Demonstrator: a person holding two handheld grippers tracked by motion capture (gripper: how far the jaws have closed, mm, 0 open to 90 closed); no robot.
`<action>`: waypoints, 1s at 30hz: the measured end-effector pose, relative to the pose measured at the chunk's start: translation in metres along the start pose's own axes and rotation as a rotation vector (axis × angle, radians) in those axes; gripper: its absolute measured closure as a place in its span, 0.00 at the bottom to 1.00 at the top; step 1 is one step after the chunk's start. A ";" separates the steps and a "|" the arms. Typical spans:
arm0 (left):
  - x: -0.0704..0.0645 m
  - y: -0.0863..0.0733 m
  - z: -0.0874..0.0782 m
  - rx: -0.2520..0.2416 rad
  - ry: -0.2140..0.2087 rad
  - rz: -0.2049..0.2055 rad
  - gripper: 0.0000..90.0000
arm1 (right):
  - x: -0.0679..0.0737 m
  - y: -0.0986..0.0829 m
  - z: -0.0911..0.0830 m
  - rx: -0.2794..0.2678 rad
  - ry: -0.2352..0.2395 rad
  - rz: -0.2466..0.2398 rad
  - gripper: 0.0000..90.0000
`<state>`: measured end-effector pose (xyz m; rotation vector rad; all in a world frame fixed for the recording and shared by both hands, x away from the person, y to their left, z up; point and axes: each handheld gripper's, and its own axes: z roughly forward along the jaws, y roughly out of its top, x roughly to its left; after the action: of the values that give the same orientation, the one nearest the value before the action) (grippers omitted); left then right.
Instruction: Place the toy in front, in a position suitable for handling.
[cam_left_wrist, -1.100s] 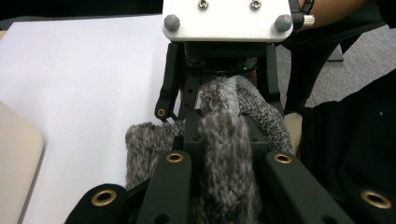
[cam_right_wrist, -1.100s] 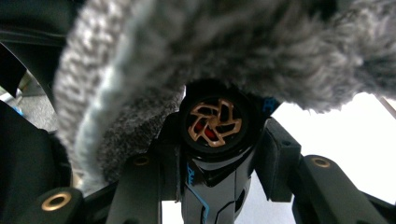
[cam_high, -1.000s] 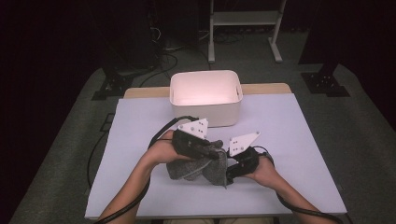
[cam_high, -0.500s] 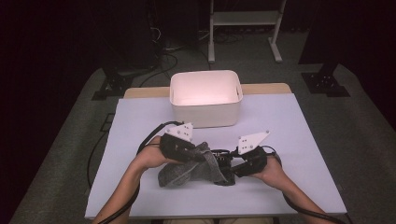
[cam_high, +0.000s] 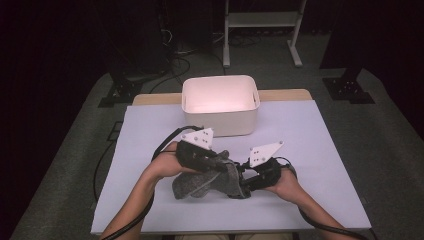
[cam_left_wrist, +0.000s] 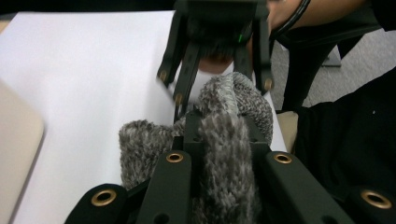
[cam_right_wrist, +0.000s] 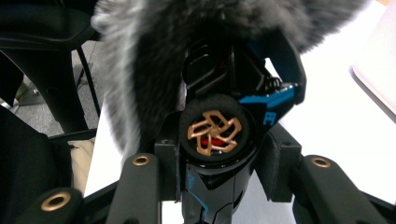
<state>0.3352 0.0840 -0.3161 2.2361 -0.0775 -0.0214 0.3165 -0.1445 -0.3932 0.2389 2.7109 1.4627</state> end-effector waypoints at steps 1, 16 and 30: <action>-0.001 0.006 0.003 0.002 -0.004 0.011 0.87 | 0.000 0.001 0.001 0.002 0.001 -0.005 0.63; 0.006 0.005 0.014 -0.016 -0.017 -0.005 0.87 | -0.004 -0.004 -0.014 0.020 -0.010 0.029 0.63; 0.008 -0.028 0.008 -0.015 0.000 -0.072 0.86 | -0.006 -0.006 -0.024 0.063 -0.025 0.037 0.62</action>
<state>0.3442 0.0943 -0.3434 2.2228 0.0033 -0.0607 0.3193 -0.1685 -0.3851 0.3092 2.7503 1.3751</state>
